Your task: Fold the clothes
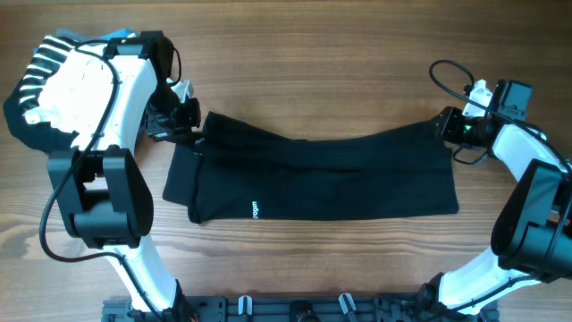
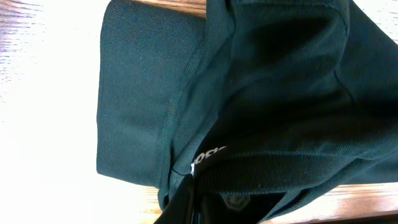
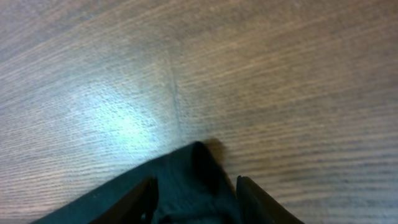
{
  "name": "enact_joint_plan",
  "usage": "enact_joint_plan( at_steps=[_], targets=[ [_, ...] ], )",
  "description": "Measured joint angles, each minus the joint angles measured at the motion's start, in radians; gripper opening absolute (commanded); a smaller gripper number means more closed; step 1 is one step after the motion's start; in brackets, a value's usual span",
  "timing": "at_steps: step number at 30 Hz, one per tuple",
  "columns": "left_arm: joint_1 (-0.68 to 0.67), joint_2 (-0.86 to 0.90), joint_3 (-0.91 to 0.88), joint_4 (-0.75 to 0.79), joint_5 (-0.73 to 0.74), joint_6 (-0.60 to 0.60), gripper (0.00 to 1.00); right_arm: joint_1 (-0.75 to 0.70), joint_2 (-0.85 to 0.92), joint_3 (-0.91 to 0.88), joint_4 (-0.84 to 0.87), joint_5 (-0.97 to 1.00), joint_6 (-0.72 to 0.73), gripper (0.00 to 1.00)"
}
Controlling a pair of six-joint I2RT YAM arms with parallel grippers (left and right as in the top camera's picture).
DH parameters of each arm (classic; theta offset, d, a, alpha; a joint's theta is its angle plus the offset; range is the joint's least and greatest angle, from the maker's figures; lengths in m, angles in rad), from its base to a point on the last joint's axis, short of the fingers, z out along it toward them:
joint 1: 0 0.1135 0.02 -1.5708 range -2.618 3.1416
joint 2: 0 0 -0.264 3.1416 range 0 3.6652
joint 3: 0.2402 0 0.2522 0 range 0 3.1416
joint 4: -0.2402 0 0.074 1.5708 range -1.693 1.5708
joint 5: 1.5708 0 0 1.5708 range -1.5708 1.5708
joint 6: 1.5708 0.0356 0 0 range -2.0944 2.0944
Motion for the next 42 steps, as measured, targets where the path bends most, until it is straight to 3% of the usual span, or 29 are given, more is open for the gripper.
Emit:
enact_joint_plan(
  at_steps=[6,9,14,16,20,29,35,36,38,42],
  targets=[
    [0.0,0.0,0.0,0.0,0.0,0.0,0.04,0.031,0.012,0.0,0.013,0.001,0.0,0.45],
    [0.0,0.0,0.0,0.0,0.0,0.0,0.04,0.034,0.043,0.0,0.013,0.001,0.0,0.25],
    [0.0,0.0,0.0,0.0,0.0,0.0,0.04,0.033,0.051,0.001,0.013,-0.007,-0.003,0.15],
    [0.0,0.0,0.0,0.0,0.0,0.0,0.04,0.033,0.051,0.001,0.013,-0.008,-0.003,0.05],
    [0.0,0.0,0.0,0.0,0.0,0.0,0.04,0.033,0.031,0.001,0.006,-0.008,0.001,0.04],
    [0.003,0.0,0.0,0.001,0.0,0.0,0.04,0.002,-0.13,0.036,0.006,-0.012,0.064,0.06],
    [0.003,0.0,0.0,0.008,0.0,0.0,0.04,-0.001,-0.145,0.037,-0.013,-0.018,0.073,0.12],
    [0.003,0.0,0.0,0.011,0.0,0.0,0.04,-0.001,-0.145,0.037,-0.016,-0.018,0.073,0.17],
    [0.003,0.0,0.0,0.016,0.0,0.0,0.04,-0.001,-0.145,0.037,-0.025,-0.018,0.072,0.38],
    [0.003,0.0,0.0,0.025,0.0,0.0,0.04,-0.001,-0.145,0.037,-0.048,-0.018,0.076,0.43]
  ],
)
